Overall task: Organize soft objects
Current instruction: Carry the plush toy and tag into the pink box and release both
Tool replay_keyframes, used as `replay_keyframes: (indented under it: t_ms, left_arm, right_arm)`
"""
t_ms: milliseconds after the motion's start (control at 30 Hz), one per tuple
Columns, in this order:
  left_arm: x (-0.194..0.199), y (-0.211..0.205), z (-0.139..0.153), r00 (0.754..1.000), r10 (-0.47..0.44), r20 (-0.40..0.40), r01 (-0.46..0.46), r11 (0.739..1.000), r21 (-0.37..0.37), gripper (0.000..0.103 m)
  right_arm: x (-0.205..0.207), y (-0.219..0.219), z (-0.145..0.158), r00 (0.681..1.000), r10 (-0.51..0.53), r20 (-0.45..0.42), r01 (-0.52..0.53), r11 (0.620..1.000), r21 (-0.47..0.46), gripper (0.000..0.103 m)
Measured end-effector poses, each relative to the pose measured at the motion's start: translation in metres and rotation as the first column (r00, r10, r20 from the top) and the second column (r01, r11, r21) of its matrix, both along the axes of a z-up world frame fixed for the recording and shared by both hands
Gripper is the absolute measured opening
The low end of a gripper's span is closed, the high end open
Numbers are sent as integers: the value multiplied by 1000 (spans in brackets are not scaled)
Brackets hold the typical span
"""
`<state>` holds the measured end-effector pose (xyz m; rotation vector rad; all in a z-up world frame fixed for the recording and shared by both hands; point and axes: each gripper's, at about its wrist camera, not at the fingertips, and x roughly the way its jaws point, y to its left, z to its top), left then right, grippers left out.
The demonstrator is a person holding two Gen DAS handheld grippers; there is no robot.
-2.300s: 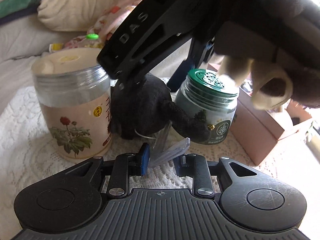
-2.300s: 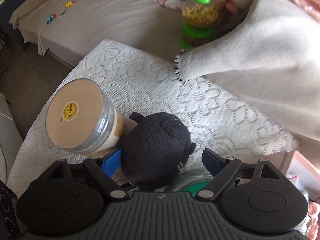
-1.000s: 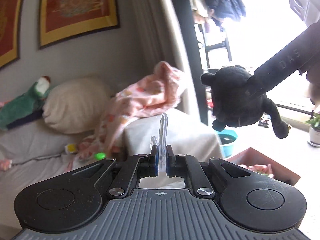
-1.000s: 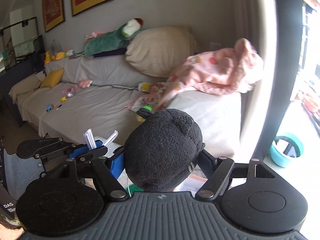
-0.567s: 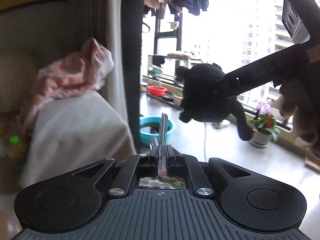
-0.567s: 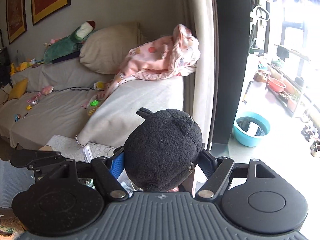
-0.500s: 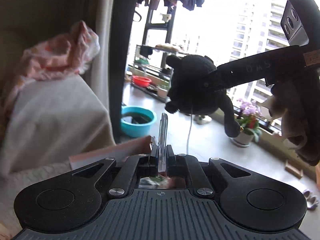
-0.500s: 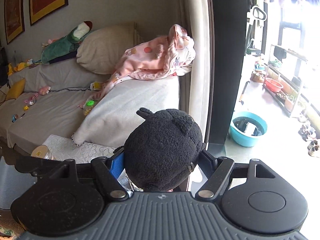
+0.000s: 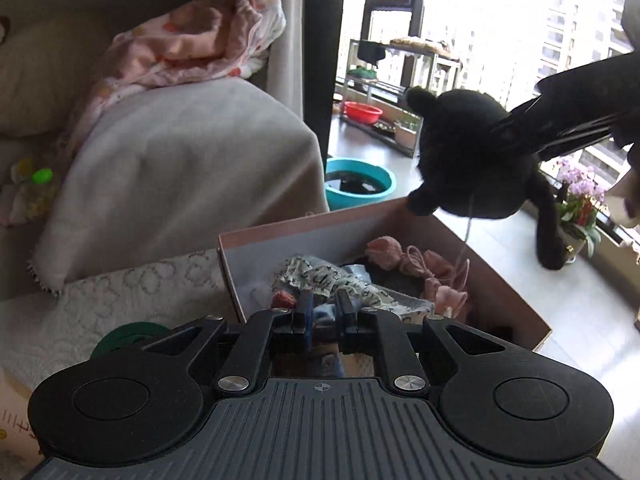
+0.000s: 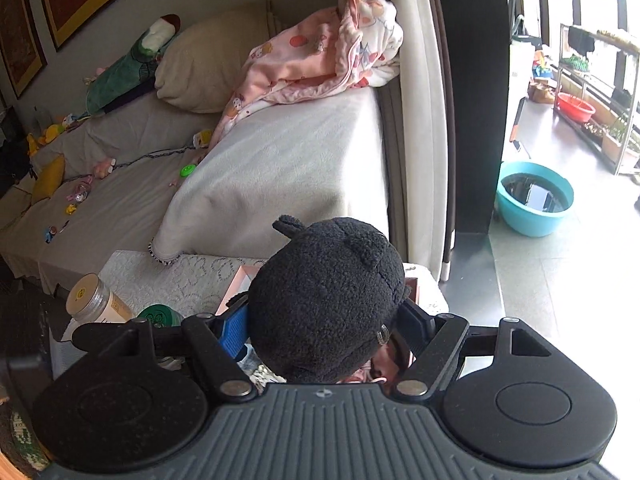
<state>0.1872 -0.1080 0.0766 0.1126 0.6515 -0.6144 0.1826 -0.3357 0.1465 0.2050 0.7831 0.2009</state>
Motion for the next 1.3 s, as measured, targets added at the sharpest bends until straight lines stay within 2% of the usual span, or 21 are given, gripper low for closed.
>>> replay_keyframes:
  t_ms: [100,167,233,300,367,433,533,667,733,800,867,900,1067,1167,1233,1300]
  left_arm:
    - [-5,8,8,1000,-11,2,11,999,-51,15]
    - [-10,9,7,999,-28,-38,26,998,-63,15]
    - [-20,3,0,996,-40,-80,38,999,-30,15]
    - [-28,-1,-9,993,-81,-87,81,997,4,15]
    - [-29,-1,-18,986,-110,-123,112,994,6,15]
    - [-24,1,-28,978,-96,-185,98,995,2,14]
    - [-23,1,-27,978,-102,-183,100,995,-22,16]
    - [-36,5,-11,978,-163,-129,152,984,-92,17]
    - [-42,11,-2,985,-150,-83,139,982,-128,17]
    - [-45,16,3,995,-88,-35,84,989,-126,17]
    - [-48,25,7,1000,-19,-11,18,994,-109,17]
    - [-48,31,9,1000,1,-14,-3,994,-109,17]
    - [-59,51,8,999,0,-35,-4,992,-122,17]
    - [-49,47,7,996,-78,-45,64,966,-249,17]
    - [-40,34,-3,991,-103,-82,83,973,-216,17]
    - [-33,16,-20,980,-128,-154,109,986,-124,20]
  right_arm:
    - [19,10,-14,999,16,-32,-15,999,51,75]
    - [34,21,-25,998,34,-44,-31,997,68,75]
    - [50,33,-40,996,51,-75,-47,997,55,77]
    - [64,38,-55,988,53,-142,-43,996,74,78]
    - [68,40,-69,979,50,-197,-35,996,78,78]
    - [64,38,-72,979,28,-202,-19,999,47,78]
    - [46,29,-62,987,-7,-160,4,1000,-21,78]
    - [23,11,-35,998,-37,-41,37,999,-11,82]
    - [20,8,-30,998,-56,9,56,998,-18,81]
    - [25,13,-36,999,-53,-2,53,998,-25,77]
    - [38,17,-54,996,-27,-85,31,999,42,57]
    - [42,19,-64,993,-37,-115,46,996,74,57]
    - [39,32,-83,995,-90,-49,93,993,67,59]
    - [32,39,-84,994,-105,-13,105,994,28,59]
    - [22,41,-80,993,-113,-15,114,993,19,61]
    - [8,37,-74,992,-120,-31,121,992,40,61]
